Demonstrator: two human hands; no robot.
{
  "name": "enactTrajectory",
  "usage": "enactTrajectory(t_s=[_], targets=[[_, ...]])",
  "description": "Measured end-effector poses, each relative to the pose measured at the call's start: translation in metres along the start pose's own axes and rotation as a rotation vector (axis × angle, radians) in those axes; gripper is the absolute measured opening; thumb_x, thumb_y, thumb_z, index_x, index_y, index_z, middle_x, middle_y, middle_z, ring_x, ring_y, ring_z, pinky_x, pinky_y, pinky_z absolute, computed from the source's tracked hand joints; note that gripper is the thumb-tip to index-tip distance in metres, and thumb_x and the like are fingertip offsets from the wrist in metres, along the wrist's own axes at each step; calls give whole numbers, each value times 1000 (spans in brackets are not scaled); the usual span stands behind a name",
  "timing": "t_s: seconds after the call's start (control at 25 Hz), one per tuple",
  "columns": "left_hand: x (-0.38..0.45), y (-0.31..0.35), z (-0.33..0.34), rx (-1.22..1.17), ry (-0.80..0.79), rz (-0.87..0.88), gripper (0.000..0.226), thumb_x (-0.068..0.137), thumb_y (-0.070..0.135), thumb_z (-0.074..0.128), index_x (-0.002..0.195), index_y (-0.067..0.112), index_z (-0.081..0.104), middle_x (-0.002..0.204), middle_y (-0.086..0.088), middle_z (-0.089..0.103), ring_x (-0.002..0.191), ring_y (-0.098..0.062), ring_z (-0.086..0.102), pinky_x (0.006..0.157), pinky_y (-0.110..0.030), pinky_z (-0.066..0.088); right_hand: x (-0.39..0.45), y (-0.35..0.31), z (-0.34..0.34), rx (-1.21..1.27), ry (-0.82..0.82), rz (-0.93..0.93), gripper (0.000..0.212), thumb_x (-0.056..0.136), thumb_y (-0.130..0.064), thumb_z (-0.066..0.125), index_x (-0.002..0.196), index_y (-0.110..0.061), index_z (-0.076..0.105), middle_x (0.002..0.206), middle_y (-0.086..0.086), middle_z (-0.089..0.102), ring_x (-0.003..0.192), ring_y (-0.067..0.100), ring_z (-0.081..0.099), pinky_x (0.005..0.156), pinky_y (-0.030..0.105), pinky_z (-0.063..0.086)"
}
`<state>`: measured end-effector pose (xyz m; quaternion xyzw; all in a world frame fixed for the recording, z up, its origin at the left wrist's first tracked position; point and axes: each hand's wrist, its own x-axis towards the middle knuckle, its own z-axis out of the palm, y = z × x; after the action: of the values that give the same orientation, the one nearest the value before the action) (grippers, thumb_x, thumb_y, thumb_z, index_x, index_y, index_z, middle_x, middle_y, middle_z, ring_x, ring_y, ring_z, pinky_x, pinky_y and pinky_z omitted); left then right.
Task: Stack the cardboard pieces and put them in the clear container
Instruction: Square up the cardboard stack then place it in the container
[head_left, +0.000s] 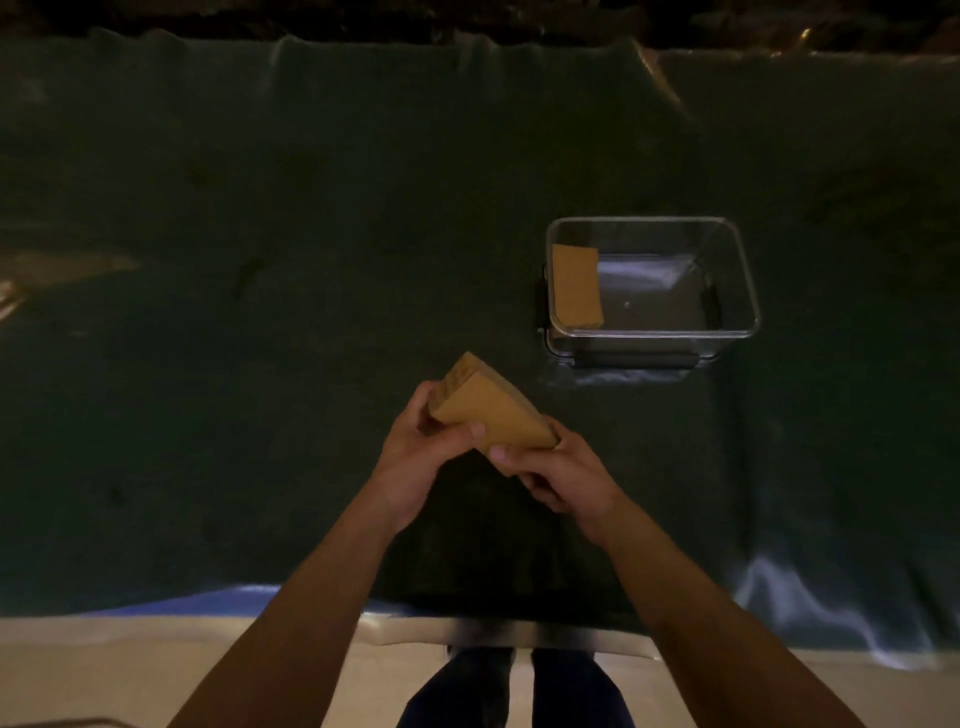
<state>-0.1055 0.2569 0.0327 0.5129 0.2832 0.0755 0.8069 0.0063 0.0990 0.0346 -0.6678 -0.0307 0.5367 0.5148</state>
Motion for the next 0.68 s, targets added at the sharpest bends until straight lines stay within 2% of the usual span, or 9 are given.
enactTrajectory(t_s=[0.08,0.12,0.28,0.36,0.4,0.48,0.52,0.6,0.68], targets=[[-3,0,22,-252,108,-45,38,71,23,80,106,34,70,112,1,72,109,-23,67,86,-41,56,-9,-3,14,118,2,32,64,60,-46,87,109,-15,59,57,-4,54,42,7,40,35,20,27],[-3,2,32,-292,166,-68,37,73,23,77,108,31,69,116,-3,70,110,-26,66,85,-41,55,-13,-5,19,158,18,45,61,61,-47,86,105,-14,60,58,-3,52,42,8,38,35,20,26],[-1,23,55,-130,258,-148,29,81,25,72,108,24,64,118,-9,67,108,-27,64,81,-40,54,-35,-19,24,180,128,117,54,61,-56,83,93,-17,64,59,-5,53,44,6,41,37,20,29],[1,39,62,-48,242,-206,26,85,26,70,109,24,63,119,-9,66,106,-26,64,82,-40,54,-50,-30,22,145,158,137,59,58,-62,81,95,-18,65,73,-4,61,57,8,52,49,23,39],[3,48,65,-20,230,-237,24,86,27,70,108,24,62,118,-9,66,105,-26,64,82,-40,54,-56,-35,19,142,163,131,63,59,-64,79,103,-21,63,88,-3,65,72,11,59,60,27,45],[5,63,72,38,165,-316,29,86,31,70,113,24,60,120,-10,64,107,-27,63,87,-43,54,-65,-46,6,194,167,65,68,65,-64,77,121,-32,53,117,1,62,103,22,60,86,41,50],[5,70,77,91,113,-359,35,86,34,70,117,23,58,122,-10,62,110,-28,61,93,-47,52,-69,-53,-3,255,157,25,69,68,-63,75,125,-35,49,124,4,58,111,28,58,94,49,48],[4,78,91,225,1,-406,41,87,39,69,122,25,56,123,-8,60,112,-29,58,100,-50,47,-76,-70,-18,358,125,-23,62,73,-63,71,125,-38,48,128,8,55,115,33,55,99,58,46],[2,81,114,318,-27,-382,44,87,44,68,124,23,58,120,-6,63,109,-26,60,97,-45,49,-77,-79,-23,309,178,-24,59,81,-64,63,130,-36,46,126,10,55,114,34,55,100,58,45]])
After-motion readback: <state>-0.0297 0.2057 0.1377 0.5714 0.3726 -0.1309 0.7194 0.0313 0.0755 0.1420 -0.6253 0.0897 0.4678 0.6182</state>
